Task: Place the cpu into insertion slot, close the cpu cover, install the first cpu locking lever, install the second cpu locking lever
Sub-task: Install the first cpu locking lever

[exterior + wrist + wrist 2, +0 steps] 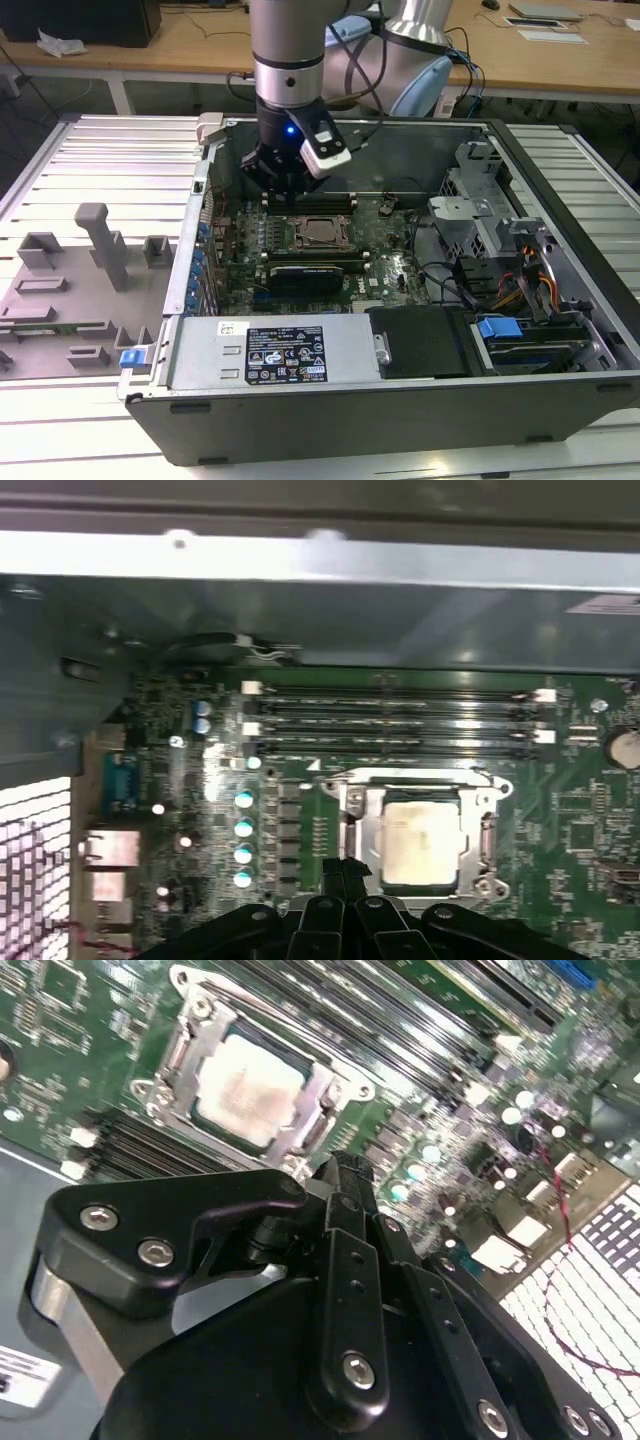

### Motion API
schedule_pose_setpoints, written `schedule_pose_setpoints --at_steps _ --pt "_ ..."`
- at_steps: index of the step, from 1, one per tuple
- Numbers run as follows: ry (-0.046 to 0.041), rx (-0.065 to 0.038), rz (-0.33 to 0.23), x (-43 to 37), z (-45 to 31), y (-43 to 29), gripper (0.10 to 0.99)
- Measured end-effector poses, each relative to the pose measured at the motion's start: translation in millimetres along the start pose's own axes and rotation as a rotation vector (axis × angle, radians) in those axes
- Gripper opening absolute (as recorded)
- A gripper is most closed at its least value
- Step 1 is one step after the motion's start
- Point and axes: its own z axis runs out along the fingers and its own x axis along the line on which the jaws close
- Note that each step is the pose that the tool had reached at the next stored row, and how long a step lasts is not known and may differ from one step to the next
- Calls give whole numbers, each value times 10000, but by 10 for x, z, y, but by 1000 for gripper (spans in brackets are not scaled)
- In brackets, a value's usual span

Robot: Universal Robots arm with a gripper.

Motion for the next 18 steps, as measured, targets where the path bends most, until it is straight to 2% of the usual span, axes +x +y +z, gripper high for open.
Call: schedule_pose_setpoints --at_steps 4,5,6,8,10,11,12,13,14,16,17,18 --pt "-38 -6 -2 104 -2 4 106" --pt "-65 -37 1 132 -3 5 106" --pt "-91 -82 2 151 -3 5 106" --pt "-160 -272 6 189 -5 6 106" --pt "-224 -547 12 215 -5 7 106" --pt "-261 -746 17 230 -5 7 106" --pt "-307 -1031 26 245 -6 7 106" --pt "-326 -1172 31 250 -6 7 106" --pt "-367 -1482 41 262 -6 8 106" --pt "-406 -1784 50 273 -6 8 106" --pt "-432 -1980 56 280 -6 8 106" --pt "-441 -2062 60 283 -6 8 106"
